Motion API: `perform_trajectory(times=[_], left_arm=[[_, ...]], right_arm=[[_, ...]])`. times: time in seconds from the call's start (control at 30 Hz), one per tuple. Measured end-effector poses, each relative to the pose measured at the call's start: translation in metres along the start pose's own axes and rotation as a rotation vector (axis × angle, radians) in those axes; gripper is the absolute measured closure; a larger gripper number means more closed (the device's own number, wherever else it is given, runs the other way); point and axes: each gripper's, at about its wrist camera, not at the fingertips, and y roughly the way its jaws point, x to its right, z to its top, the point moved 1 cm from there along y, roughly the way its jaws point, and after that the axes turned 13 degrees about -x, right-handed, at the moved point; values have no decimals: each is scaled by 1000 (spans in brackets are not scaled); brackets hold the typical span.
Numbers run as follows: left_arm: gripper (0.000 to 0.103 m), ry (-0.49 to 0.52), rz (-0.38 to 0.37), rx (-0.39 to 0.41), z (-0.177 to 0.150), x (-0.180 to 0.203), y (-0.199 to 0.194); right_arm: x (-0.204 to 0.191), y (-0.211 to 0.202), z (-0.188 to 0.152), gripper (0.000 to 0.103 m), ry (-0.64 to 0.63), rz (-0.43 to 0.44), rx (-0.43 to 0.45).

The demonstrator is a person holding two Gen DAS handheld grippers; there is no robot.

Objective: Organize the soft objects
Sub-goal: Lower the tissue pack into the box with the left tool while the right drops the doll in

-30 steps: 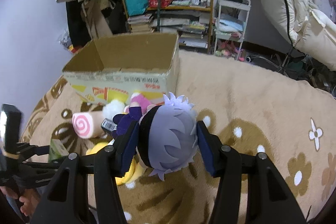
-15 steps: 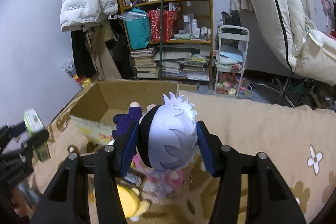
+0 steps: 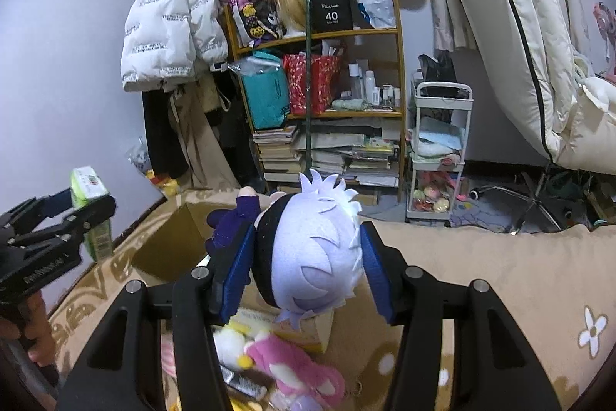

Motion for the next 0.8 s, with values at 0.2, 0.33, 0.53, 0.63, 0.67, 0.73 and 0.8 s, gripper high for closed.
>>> perform_trajectory(times=[0.2, 0.33, 0.53, 0.63, 0.67, 0.73, 0.8], left_arm=[[42, -24, -23, -37, -1, 3, 33], [41, -27, -32, -79, -2, 7, 55], [39, 27, -45, -110, -3, 19, 73], [25, 28, -39, -123, -5, 22, 77], [24, 28, -40, -121, -6, 21, 75], [20, 28, -33, -134, -9, 20, 76], [15, 18, -17, -149, -10, 16, 75]], right_arm=[[-6, 16, 2, 45, -12, 0, -4], [-6, 31, -1, 45, -3, 13, -34], [-3, 53, -5, 44, -1, 46, -76], [-2, 60, -8, 42, -3, 53, -104], [-3, 61, -9, 41, -6, 51, -107], [-3, 60, -10, 34, -11, 46, -107], [-3, 57, -11, 27, -11, 38, -102]])
